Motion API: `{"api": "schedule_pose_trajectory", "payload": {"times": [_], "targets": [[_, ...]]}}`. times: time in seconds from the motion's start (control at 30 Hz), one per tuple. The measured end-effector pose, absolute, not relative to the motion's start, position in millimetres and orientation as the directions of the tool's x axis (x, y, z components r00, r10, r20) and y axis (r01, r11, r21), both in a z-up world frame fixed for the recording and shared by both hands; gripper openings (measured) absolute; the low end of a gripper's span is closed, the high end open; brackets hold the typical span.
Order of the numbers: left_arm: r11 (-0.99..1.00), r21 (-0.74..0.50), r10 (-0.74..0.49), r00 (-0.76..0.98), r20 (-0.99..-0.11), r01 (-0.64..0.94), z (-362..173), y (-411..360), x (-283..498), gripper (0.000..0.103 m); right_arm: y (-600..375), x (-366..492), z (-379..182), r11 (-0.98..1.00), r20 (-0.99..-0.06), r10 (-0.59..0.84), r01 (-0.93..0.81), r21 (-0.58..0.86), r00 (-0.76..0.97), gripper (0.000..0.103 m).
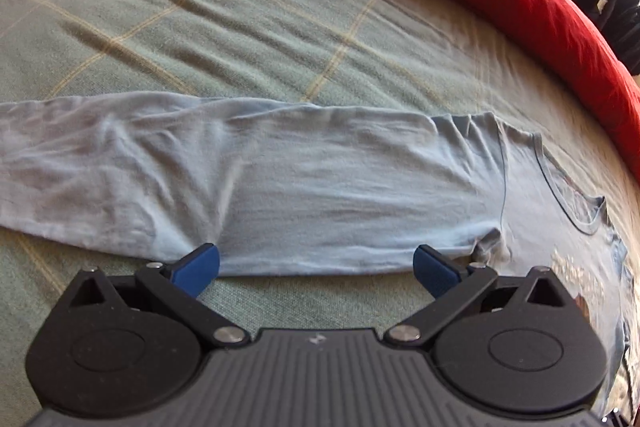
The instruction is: Fold clothes
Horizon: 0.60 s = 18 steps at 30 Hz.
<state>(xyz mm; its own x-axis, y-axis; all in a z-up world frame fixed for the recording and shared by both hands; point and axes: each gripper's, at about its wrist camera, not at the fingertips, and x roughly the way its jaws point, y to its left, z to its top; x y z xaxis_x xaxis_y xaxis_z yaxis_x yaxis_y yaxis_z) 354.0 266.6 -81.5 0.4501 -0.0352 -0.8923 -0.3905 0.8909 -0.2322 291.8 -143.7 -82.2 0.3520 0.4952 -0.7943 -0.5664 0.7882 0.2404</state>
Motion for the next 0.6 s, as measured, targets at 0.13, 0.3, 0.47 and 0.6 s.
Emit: {"api": "schedule_pose_trajectory", "payload": {"times": [0.13,0.3,0.47,0.6], "targets": [[0.911,-0.145,0.044,0.441,-0.896,-0.385,-66.8,274.8,362.3,0.102,-143.0,291.2,-82.3,0.785,-0.795,0.497,-0.571,0.24,0.349,0.103],[0.882,-0.033,0.157,0.361,-0.919,-0.47,-90.5,305.0,373.7,0.102,-144.3,293.4,-82.9,0.788,-0.794,0.498,-0.565,0.246,0.349,0.103],[0.89,-0.054,0.138,0.382,-0.914,-0.453,-97.5,301.9,348.8,0.102,-145.8,295.2,-83.3,0.788,-0.792,0.501,-0.561,0.253,0.348,0.103],[0.905,-0.016,0.153,0.36,-0.92,-0.426,-75.9,302.6,350.6,0.102,-147.0,296.7,-83.6,0.789,-0.791,0.503,-0.558,0.258,0.347,0.103]]}}
